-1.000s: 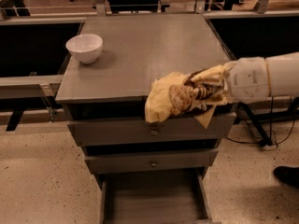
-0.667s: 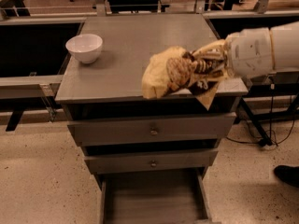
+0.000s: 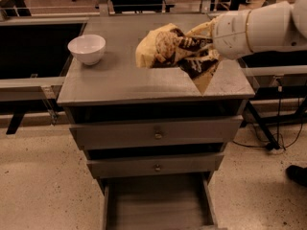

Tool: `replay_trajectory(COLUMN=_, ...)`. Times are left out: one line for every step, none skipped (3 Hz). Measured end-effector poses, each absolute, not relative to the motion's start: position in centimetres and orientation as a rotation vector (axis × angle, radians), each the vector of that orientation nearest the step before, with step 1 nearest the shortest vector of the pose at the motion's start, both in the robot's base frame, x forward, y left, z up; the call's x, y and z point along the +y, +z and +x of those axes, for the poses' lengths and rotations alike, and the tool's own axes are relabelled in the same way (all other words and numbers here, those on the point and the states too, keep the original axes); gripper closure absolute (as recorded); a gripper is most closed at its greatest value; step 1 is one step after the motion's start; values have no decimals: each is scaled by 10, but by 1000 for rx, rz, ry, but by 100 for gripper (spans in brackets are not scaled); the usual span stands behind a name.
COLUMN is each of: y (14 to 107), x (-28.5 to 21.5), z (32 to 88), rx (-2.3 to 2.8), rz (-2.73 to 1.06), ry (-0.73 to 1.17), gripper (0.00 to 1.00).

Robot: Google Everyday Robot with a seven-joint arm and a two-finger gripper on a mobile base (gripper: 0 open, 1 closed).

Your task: Pick brown chip bag from bottom drawer and place on counter

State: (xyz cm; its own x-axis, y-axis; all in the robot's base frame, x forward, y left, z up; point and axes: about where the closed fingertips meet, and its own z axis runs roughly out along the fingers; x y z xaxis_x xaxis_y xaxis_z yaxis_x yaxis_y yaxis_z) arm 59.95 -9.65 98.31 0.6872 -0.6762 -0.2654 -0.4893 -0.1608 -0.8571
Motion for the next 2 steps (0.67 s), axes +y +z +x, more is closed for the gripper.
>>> replay_trajectory(y=987, x=-82, z=644, rx=1008, rz=-1709, ry=-268, gripper=100)
replay_trajectory(y=984, x=-64, z=683, rx=1023, rz=-1654, ry=-220, gripper=85)
